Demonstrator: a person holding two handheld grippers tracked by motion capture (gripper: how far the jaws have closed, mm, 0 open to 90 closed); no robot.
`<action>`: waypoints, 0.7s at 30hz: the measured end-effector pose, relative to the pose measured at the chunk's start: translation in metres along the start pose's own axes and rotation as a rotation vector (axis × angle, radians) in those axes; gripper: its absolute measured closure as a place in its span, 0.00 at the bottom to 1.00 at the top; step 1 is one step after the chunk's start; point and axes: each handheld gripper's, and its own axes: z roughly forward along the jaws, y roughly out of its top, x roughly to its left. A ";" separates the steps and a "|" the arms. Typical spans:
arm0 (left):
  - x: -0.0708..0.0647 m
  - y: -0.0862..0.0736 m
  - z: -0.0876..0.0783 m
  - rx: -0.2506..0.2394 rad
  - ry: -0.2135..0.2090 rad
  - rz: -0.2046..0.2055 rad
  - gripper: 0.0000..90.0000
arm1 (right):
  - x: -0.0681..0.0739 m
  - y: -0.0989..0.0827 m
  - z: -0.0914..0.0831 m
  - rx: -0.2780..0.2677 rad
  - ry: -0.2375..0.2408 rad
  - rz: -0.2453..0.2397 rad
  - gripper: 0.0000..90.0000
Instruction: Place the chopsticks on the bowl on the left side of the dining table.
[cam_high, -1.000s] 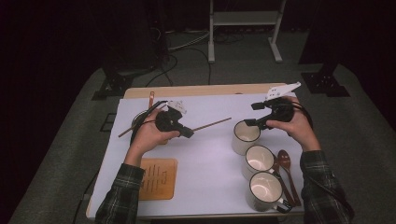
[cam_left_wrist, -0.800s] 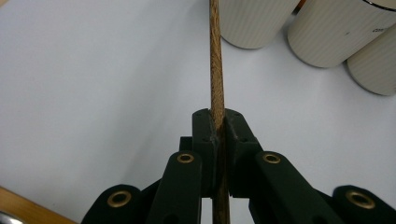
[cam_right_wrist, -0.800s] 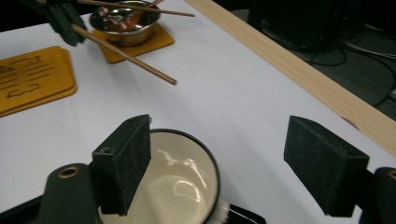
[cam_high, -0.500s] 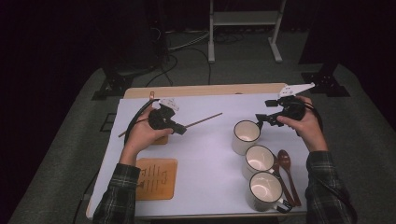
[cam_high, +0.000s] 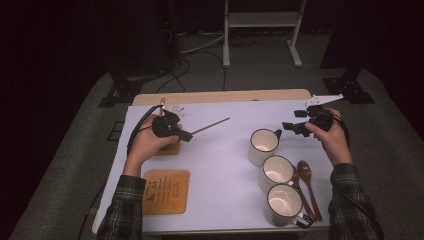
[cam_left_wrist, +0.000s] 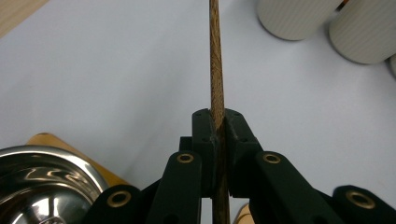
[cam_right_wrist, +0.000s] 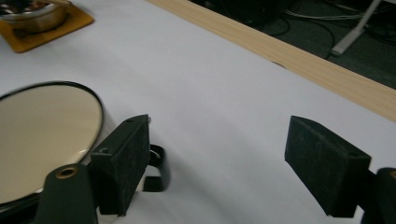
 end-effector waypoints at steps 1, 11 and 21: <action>0.001 -0.001 -0.001 0.000 0.000 -0.002 0.93 | -0.002 -0.002 0.001 -0.004 -0.010 0.000 0.24; 0.010 -0.009 -0.007 -0.012 0.038 -0.029 0.93 | -0.020 -0.029 0.016 0.043 -0.110 0.064 0.23; 0.019 -0.016 -0.010 -0.004 0.071 -0.051 0.93 | -0.026 -0.048 0.035 0.101 -0.157 0.090 0.23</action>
